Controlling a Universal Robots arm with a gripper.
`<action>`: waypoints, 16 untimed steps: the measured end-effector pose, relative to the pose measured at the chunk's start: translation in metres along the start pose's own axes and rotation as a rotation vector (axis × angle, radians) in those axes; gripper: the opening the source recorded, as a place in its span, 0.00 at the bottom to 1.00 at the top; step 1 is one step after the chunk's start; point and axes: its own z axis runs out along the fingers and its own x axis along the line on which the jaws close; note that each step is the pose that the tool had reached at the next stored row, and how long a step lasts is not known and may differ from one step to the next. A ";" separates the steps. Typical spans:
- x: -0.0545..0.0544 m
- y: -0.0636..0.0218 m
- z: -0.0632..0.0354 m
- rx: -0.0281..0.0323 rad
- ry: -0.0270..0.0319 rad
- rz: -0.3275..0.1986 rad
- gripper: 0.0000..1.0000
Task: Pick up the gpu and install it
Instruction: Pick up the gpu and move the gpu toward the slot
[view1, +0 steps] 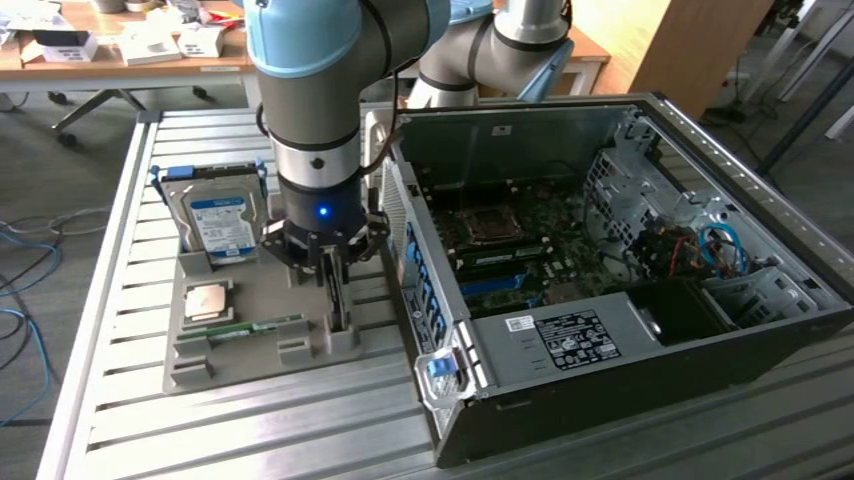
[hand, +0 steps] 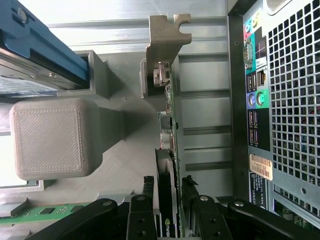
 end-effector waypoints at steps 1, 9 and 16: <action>0.000 0.0000 0.0000 0.0000 0.0000 0.000 0.35; 0.000 0.0000 0.0000 0.0000 0.0001 0.000 0.27; 0.000 0.0000 0.0000 0.0000 0.0001 -0.001 0.27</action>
